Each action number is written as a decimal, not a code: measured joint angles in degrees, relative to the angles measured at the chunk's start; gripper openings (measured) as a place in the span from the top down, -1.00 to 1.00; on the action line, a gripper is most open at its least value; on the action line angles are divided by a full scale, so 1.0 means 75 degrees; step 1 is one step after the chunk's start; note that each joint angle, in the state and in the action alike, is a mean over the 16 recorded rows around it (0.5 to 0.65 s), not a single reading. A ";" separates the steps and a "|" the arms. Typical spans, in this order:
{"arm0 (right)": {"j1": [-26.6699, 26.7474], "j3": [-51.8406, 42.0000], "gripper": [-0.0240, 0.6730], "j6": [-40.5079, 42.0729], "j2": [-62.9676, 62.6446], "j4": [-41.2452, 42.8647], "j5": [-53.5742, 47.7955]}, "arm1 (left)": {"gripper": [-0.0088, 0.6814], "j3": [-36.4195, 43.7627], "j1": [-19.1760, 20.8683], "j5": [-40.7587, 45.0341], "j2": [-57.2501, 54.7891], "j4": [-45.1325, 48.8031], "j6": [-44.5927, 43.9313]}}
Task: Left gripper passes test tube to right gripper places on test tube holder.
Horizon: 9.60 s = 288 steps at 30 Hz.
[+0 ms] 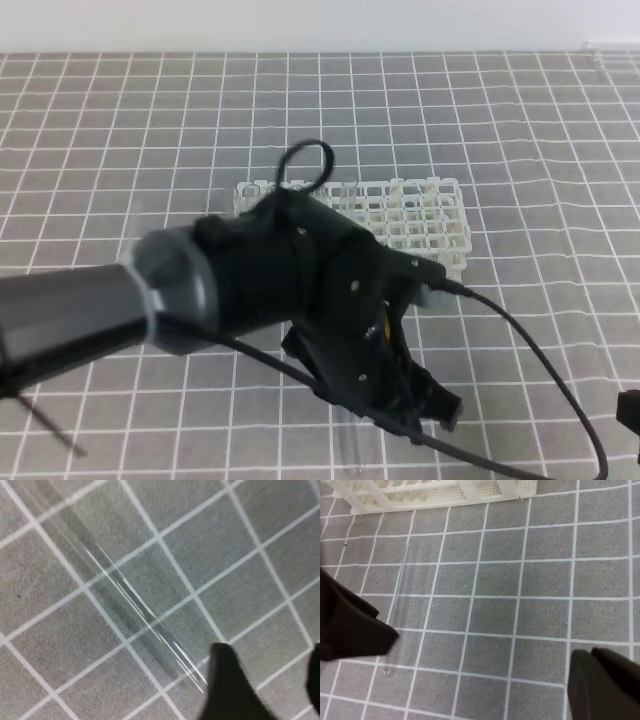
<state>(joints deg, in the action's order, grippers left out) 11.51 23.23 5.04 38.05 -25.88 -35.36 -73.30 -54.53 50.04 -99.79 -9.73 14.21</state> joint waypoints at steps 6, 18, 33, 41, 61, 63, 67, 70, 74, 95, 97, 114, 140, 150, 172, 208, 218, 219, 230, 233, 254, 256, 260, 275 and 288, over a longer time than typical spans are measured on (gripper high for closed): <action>0.0000 0.0000 0.97 0.0000 0.0000 0.0000 0.0000 | -0.19 -0.0072 0.0006 0.0187 -0.0405 0.0363 0.0618; 0.0000 0.0000 0.97 0.0000 0.0000 -0.0001 0.0002 | -0.16 -0.0116 0.0016 0.0366 -0.1009 0.1145 0.2063; 0.0000 0.0000 0.97 0.0000 0.0000 -0.0027 0.0017 | -0.01 -0.0523 0.0011 0.0738 -0.1584 0.1063 0.2031; 0.0000 0.0000 0.97 0.0000 0.0000 -0.0052 0.0035 | 0.41 -0.0616 0.0008 0.1079 -0.1672 0.1076 0.1727; 0.0000 0.0057 0.97 0.0000 0.0000 -0.0086 -0.0388 | 0.80 -0.0612 0.0004 0.1383 -0.0813 0.1362 0.0301; 0.0000 0.0109 0.97 0.0000 0.0000 -0.0106 -0.0525 | 0.77 -0.0518 0.0010 0.1251 -0.0477 0.1476 0.0270; 0.0000 0.0274 0.97 0.0000 0.0003 -0.0193 -0.0804 | 0.74 -0.0115 0.0039 0.0807 0.0383 0.1717 0.0248; 0.0000 0.0451 0.97 0.0012 0.0040 -0.0293 -0.0979 | 0.75 0.0456 0.0114 0.0230 0.1108 0.1894 0.0279; 0.0000 0.0730 0.97 0.0167 0.0200 -0.0585 -0.1169 | 0.79 0.1590 0.0296 -0.0862 0.2170 0.2052 0.0385; 0.2141 0.2669 0.97 0.2926 0.3069 -0.3023 0.0010 | 0.88 0.6548 0.0896 -0.7784 0.5244 0.1953 0.0726; 0.2673 0.2817 0.97 0.2976 0.3249 -0.2847 0.0521 | 0.88 0.6646 0.0898 -0.8087 0.5260 0.1945 0.0713; 0.6177 0.1685 0.92 0.3031 0.2904 -0.1472 0.6556 | 0.77 0.7309 0.0888 -1.0283 0.5161 0.1885 -0.0078; 0.6843 0.1907 -0.37 0.1387 0.4377 -0.0215 0.9118 | 0.77 0.7901 0.0885 -1.3199 0.3891 0.2104 -0.0502; 0.6843 0.2155 -0.36 0.1390 0.5038 -0.0213 0.9667 | 0.76 0.7903 0.0885 -1.3453 0.3877 0.2400 -0.0479; 0.6843 0.2309 0.03 0.1232 0.5470 -0.0102 0.9885 | 0.79 0.7901 0.0884 -1.3500 0.3875 0.2492 -0.0479; 0.6843 0.2309 0.69 0.3811 0.4435 -0.2572 0.8784 | 0.73 0.7908 0.0895 -1.0697 0.6813 0.2617 -0.0030; 0.6843 0.2305 0.69 0.5488 0.3935 -0.4128 0.8234 | 0.97 0.7973 0.0897 -0.6404 1.1088 0.2626 0.0044; 0.6843 0.2304 0.69 0.5564 0.3926 -0.4204 0.8216 | 0.97 0.8001 0.0896 -0.6127 1.1406 0.2621 0.0047; 0.6843 0.2154 0.69 0.5838 0.3917 -0.4542 0.8217 | 0.97 0.9053 0.0892 -0.5459 1.3259 0.2439 0.0243; 0.6843 0.2100 0.69 0.5840 0.3917 -0.4567 0.8260 | 0.98 0.9399 0.0894 -0.5570 1.3316 0.2395 0.0304; 0.6843 0.2007 0.69 0.5918 0.3917 -0.4631 0.8521 | 0.98 0.9793 0.0891 -0.5173 1.3335 0.2373 0.0373; 0.6843 0.2007 0.69 0.5949 0.3917 -0.4638 0.8492 | 0.97 0.9793 0.0891 -0.5173 1.3335 0.2373 0.0371; 0.6843 0.1998 0.69 0.6011 0.3917 -0.4646 0.8428 | 0.97 0.9793 0.0891 -0.5166 1.3335 0.2373 0.0366; 0.6216 0.1372 0.69 0.3784 0.3930 -0.2148 0.8977 | 0.98 0.9844 0.0897 -0.5220 1.3304 0.2386 0.0359; 0.3635 0.1305 0.69 -0.1122 0.4607 0.2786 0.9257 | 0.98 0.9856 0.0899 -0.5230 1.3296 0.2389 0.0358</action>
<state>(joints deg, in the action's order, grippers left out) 38.77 33.02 -3.38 72.60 -4.99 34.07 0.62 -47.79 10.82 -0.07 8.19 16.89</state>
